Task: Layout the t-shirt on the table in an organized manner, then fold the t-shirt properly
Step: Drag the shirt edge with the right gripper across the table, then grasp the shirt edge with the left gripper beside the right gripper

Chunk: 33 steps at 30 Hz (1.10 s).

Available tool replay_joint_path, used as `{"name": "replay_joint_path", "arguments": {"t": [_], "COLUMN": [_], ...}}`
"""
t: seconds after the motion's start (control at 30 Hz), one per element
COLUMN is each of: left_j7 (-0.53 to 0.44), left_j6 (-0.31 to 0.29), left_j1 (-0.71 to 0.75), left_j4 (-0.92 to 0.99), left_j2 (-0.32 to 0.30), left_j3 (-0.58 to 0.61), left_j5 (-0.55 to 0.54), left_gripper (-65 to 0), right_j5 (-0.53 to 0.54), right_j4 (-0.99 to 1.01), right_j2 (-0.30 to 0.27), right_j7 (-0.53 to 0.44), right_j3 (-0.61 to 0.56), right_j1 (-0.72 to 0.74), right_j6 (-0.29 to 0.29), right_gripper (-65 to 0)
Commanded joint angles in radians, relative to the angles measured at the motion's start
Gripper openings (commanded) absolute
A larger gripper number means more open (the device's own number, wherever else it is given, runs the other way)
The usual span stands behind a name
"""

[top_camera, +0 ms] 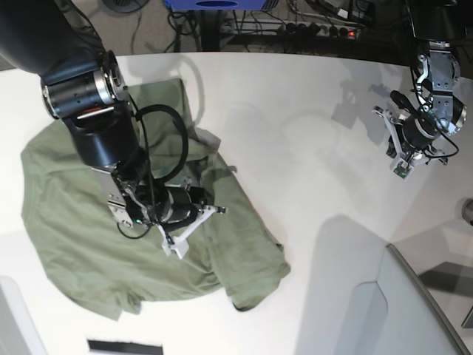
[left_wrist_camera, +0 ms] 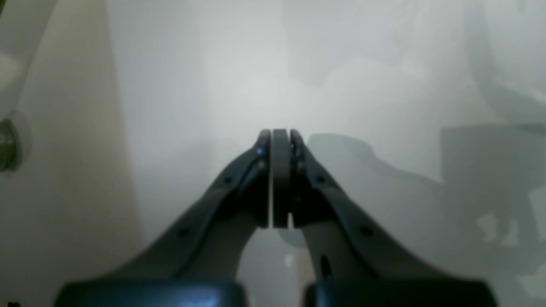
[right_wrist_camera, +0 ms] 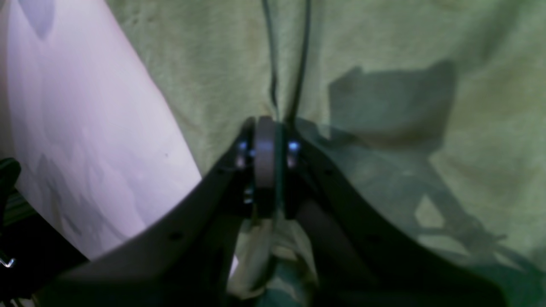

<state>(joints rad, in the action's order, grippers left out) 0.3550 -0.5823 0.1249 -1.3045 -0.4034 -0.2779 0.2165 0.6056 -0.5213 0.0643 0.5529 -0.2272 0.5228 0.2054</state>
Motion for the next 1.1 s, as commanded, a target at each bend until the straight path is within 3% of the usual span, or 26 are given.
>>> {"name": "replay_joint_path", "arguments": {"t": [0.0, 0.13, 0.4, 0.53, 0.73, 0.8, 0.97, 1.07], "left_j7": [-0.012, -0.012, -0.012, -0.012, -0.012, -0.012, -0.012, -0.012], "left_j6": [0.005, 0.005, 0.005, 0.005, 0.005, 0.005, 0.005, 0.005], "left_j1": [-0.011, -0.011, -0.012, -0.024, -0.055, -0.055, -0.055, -0.055], "left_j4": [-0.013, -0.013, -0.013, -0.013, 0.026, 0.023, 0.021, 0.023], "left_j2": [-0.018, -0.018, -0.022, -0.022, -0.024, -0.024, -0.024, -0.024], "left_j3": [-0.007, -0.007, -0.007, -0.005, -0.007, -0.007, -0.002, -0.002], "left_j5": [-0.006, -0.007, -0.004, -0.004, -0.004, -0.004, -0.004, -0.002], "left_gripper": [-65.0, -65.0, -65.0, -65.0, -65.0, -65.0, -65.0, -65.0], "right_j5": [0.015, 0.015, 0.020, 0.029, 0.231, 0.256, 0.267, 0.259], "right_j4": [-0.018, -0.156, -0.604, -0.744, -0.778, -0.778, -0.807, -0.899], "right_j2": [0.006, 0.007, 0.039, 0.055, 0.029, 0.022, -0.001, -0.033], "right_j7": [-0.009, 0.028, 0.410, 0.514, 0.563, 0.563, 0.592, 0.588], "right_j3": [0.001, 0.001, 0.001, 0.002, 0.001, 0.001, -0.001, 0.001], "right_j1": [0.035, -0.007, -0.166, -0.289, -0.398, -0.413, -0.410, -0.409], "right_j6": [0.009, 0.009, 0.009, 0.009, 0.007, 0.004, 0.001, -0.001], "right_gripper": [-64.5, -64.2, -64.2, -64.1, -63.0, -58.7, -31.8, -30.3]}}
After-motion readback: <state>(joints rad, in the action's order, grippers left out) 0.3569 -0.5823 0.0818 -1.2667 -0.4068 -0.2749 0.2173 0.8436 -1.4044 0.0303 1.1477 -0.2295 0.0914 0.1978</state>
